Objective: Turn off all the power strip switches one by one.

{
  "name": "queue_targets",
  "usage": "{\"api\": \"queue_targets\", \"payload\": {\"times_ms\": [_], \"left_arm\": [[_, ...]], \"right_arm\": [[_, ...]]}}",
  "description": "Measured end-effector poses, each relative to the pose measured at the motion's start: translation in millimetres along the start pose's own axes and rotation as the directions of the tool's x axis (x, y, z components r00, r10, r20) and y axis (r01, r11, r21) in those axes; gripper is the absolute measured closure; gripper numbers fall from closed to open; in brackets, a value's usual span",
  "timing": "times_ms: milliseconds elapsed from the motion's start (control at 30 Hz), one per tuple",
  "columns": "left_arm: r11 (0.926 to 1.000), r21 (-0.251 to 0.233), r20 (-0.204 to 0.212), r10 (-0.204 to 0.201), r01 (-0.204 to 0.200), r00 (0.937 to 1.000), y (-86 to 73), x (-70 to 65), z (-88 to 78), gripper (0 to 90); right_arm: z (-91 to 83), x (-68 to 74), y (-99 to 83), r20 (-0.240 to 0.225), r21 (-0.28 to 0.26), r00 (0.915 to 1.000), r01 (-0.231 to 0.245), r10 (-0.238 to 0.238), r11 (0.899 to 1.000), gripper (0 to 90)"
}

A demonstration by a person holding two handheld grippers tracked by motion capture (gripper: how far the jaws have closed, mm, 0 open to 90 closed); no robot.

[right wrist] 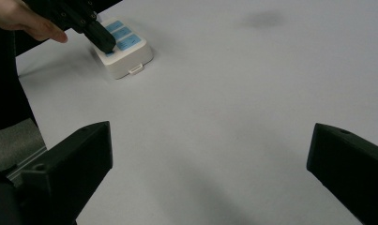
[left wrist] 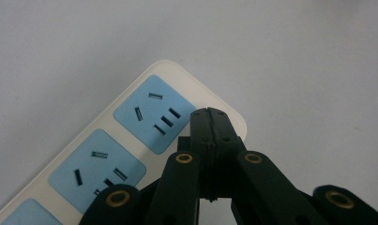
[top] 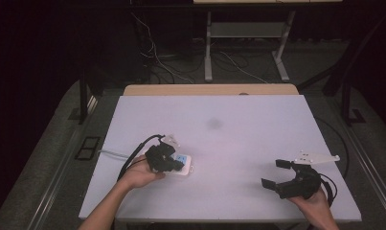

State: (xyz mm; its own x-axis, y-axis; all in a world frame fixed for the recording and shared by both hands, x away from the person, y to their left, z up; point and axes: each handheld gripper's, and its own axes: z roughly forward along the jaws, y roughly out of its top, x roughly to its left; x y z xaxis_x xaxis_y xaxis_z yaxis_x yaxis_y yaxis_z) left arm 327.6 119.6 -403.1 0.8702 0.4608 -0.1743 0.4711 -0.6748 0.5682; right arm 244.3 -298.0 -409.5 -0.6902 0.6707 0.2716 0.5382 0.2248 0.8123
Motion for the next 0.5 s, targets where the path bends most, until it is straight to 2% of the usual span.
{"api": "queue_targets", "payload": {"times_ms": [33, 133, 300, 500], "left_arm": [[0.9999, 0.01, -0.012, 0.007, -0.007, 0.9999, 0.0, -0.3, -0.4, 89.4], [0.9998, 0.008, -0.01, 0.019, -0.019, 0.9998, -1.2, -2.1, -2.4, 89.3], [0.9992, -0.034, -0.017, 0.018, -0.019, 0.9997, 0.6, -2.6, -10.6, 89.2], [0.9964, -0.085, -0.029, -0.007, 0.004, 0.9996, -0.8, -1.3, -21.5, 89.0]], "right_arm": [[-0.1, -0.4, -0.1, 0.0, 0.001, 1.0, 0.0, 0.0, 1.0, 0.3], [0.2, -1.0, -0.2, 0.0, 0.004, 1.0, -0.001, 0.001, 1.0, 0.3], [0.5, -1.5, -0.5, 0.003, 0.005, 1.0, -0.004, 0.004, 1.0, 0.3], [0.1, -1.2, -0.5, 0.003, 0.004, 1.0, -0.006, 0.006, 1.0, 0.3]]}}
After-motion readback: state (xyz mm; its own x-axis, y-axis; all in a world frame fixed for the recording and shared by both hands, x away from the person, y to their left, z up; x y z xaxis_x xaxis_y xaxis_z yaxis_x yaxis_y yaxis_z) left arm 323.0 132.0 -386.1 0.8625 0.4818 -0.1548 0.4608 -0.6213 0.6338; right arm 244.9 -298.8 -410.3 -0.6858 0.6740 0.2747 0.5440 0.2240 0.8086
